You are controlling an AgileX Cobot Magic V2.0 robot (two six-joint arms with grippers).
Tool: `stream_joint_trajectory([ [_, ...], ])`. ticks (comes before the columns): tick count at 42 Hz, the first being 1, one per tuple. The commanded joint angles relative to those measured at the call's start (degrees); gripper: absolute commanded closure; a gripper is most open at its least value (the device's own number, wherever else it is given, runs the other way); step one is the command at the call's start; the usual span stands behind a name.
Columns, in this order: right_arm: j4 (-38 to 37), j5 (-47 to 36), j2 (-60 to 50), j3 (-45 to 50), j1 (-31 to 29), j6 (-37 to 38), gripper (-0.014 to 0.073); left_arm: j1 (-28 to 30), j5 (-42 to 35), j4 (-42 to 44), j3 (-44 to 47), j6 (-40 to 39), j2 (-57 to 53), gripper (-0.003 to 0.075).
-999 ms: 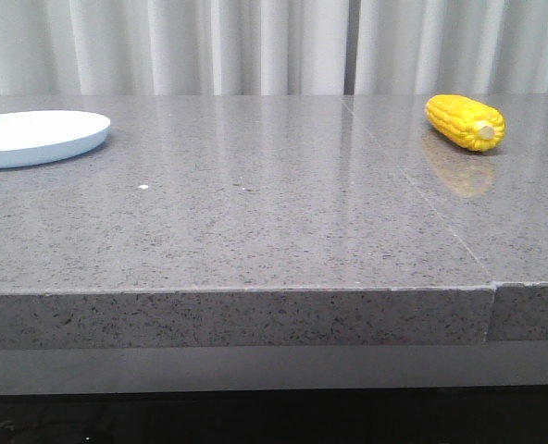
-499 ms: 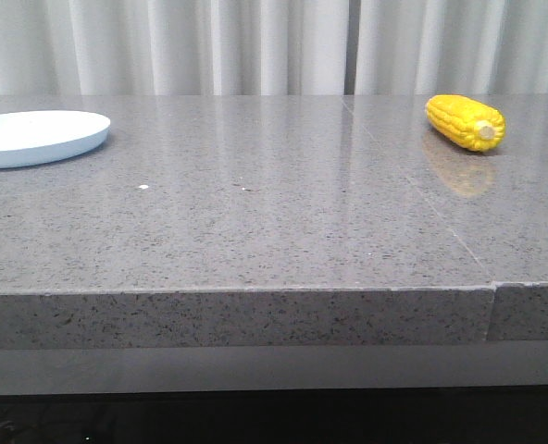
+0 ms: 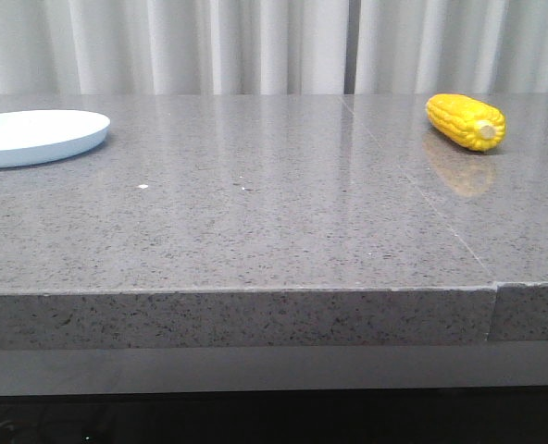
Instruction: Place corn on plate with both arms
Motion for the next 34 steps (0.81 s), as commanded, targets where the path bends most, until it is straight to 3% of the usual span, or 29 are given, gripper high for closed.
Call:
stream_joint_trajectory([
  [1,3.25,-1.53,0.09,-5.94,-0.11,0.35,0.0659,-0.49,-3.59,0.90,-7.75,0.01,0.90,0.0740],
  [8,3.80,4.79,3.51,-15.26,-0.11,0.35,0.0659,-0.49,9.50,1.81,-21.39,0.01,8.73,0.0740],
  [19,3.80,15.14,17.31,-31.63,-0.11,0.35,0.0659,-0.49,22.02,2.06,-38.95,0.01,22.49,0.0740],
  [27,3.80,21.67,28.06,-41.03,-0.11,0.35,0.0659,-0.49,24.11,2.06,-42.23,0.01,27.82,0.0740],
  [34,3.80,22.08,33.57,-41.75,-0.11,0.35,0.0659,-0.49,25.17,1.47,-41.35,0.01,29.23,0.0740],
])
